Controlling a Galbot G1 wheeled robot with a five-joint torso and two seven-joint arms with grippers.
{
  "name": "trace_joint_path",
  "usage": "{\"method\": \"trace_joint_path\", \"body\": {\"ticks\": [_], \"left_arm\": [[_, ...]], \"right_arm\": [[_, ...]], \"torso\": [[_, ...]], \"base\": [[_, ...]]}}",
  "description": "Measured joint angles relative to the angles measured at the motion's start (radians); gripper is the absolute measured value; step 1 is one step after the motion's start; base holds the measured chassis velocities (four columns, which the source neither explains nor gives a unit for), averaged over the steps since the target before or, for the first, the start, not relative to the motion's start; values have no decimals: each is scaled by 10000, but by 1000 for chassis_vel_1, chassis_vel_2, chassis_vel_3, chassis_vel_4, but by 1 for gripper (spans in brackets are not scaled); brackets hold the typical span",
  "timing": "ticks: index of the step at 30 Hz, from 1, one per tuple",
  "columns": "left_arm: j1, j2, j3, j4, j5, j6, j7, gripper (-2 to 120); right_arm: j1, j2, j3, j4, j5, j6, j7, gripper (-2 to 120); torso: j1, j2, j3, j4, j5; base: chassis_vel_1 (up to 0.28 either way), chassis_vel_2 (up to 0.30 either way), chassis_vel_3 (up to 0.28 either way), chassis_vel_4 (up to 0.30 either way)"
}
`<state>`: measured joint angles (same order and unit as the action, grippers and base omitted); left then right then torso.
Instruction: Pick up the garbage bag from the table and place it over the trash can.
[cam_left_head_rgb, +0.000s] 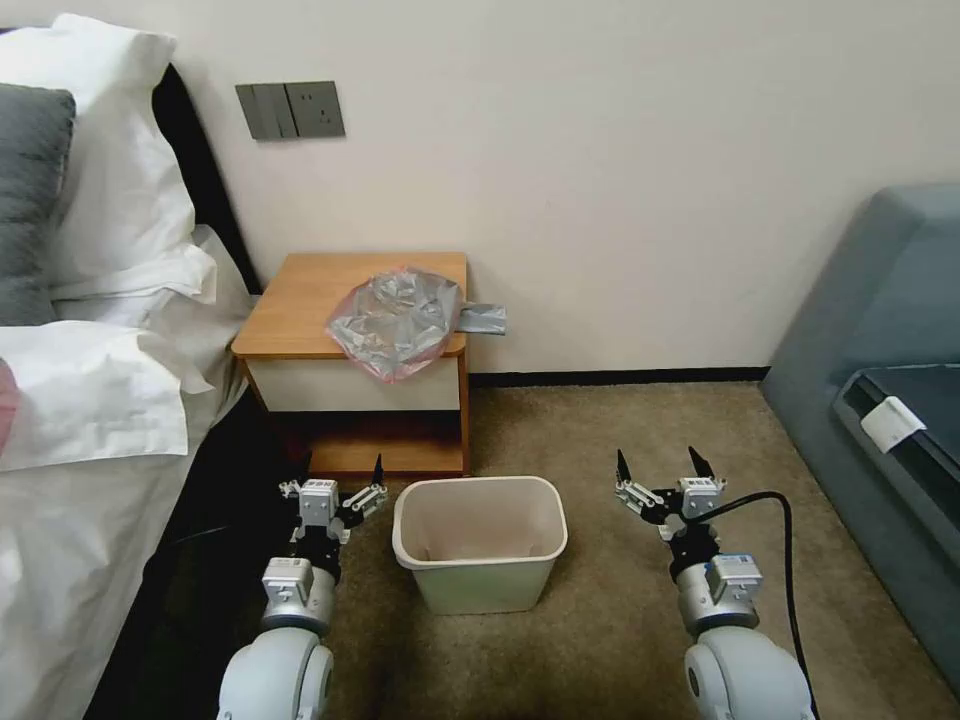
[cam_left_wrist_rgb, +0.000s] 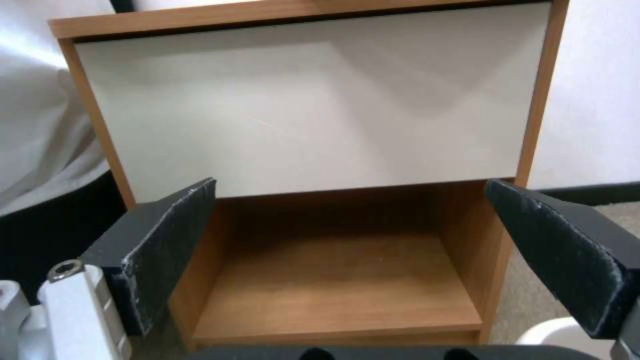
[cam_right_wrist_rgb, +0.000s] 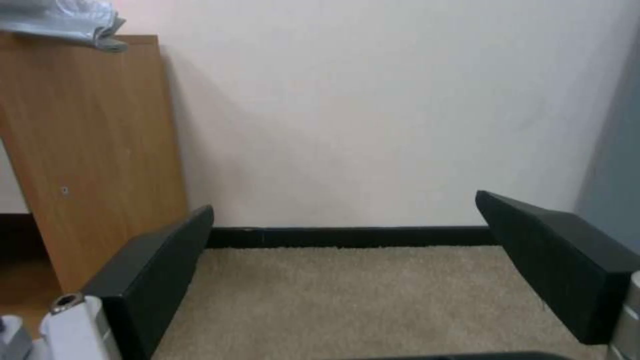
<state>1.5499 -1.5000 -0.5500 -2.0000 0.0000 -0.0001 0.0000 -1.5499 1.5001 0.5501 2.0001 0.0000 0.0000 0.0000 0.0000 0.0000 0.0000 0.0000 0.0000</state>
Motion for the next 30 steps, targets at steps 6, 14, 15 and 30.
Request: {"method": "trace_joint_path", "body": {"ticks": [6,14,15,30], "left_arm": [[0,0,0,0,0,0,0,100],[0,0,0,0,0,0,0,100],[0,0,0,0,0,0,0,100],[587,-76,-283,-784,-226,-14,-8,100]], "right_arm": [[0,0,0,0,0,0,0,100],[0,0,0,0,0,0,0,100],[0,0,0,0,0,0,0,100],[-553,192,-87,967,-117,-157,7,100]], "torso": [[0,0,0,0,0],[0,0,0,0,0],[0,0,0,0,0],[1,0,0,0,-13]], "base": [[0,0,0,0],[0,0,0,0],[0,0,0,0],[0,0,0,0]]}}
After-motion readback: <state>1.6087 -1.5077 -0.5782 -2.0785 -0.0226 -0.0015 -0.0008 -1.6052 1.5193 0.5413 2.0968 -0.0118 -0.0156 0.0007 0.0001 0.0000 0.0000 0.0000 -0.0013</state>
